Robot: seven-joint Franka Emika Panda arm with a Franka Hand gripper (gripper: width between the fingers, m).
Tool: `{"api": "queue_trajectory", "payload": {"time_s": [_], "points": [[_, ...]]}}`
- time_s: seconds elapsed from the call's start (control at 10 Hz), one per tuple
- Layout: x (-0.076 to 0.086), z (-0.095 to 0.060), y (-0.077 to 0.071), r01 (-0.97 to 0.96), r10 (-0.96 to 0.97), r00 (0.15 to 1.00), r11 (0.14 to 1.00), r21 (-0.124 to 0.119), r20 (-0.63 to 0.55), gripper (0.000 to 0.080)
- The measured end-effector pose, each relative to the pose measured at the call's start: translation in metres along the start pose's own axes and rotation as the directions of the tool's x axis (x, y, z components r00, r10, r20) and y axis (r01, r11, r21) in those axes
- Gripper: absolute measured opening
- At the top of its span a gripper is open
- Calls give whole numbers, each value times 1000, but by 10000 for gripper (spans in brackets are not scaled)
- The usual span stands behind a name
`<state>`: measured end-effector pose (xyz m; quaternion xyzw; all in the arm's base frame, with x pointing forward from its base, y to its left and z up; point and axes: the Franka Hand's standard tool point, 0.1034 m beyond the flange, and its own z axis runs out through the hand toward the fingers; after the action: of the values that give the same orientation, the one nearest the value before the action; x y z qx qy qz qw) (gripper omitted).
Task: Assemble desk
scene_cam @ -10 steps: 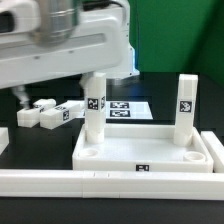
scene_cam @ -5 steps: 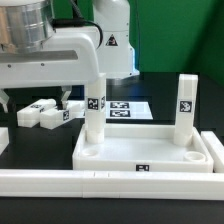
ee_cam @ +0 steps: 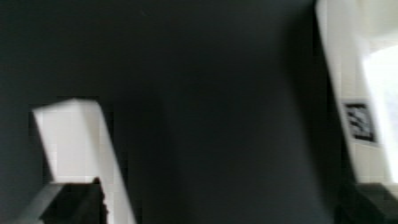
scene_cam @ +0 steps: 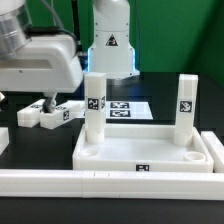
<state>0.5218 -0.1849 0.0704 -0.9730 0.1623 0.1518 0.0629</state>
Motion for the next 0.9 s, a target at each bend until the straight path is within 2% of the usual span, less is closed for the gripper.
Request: {"api": "queue_trajectory", "payload": {"time_s": [0.1,0.5,0.6,0.7,0.8,0.9], "points": [[-6,6,6,-13,13,1000,1000,0,11,649],[-5,6,4,-10,10,1000,1000,0,11,649],[-15,13,12,-93,90,994,994,49,66,649],[-29,26,22,-169,157,979,982,85,131,649],[-41,35,23,-195,175,969,975,104,171,649],[-46,39,21,-192,171,968,976,102,185,649]]}}
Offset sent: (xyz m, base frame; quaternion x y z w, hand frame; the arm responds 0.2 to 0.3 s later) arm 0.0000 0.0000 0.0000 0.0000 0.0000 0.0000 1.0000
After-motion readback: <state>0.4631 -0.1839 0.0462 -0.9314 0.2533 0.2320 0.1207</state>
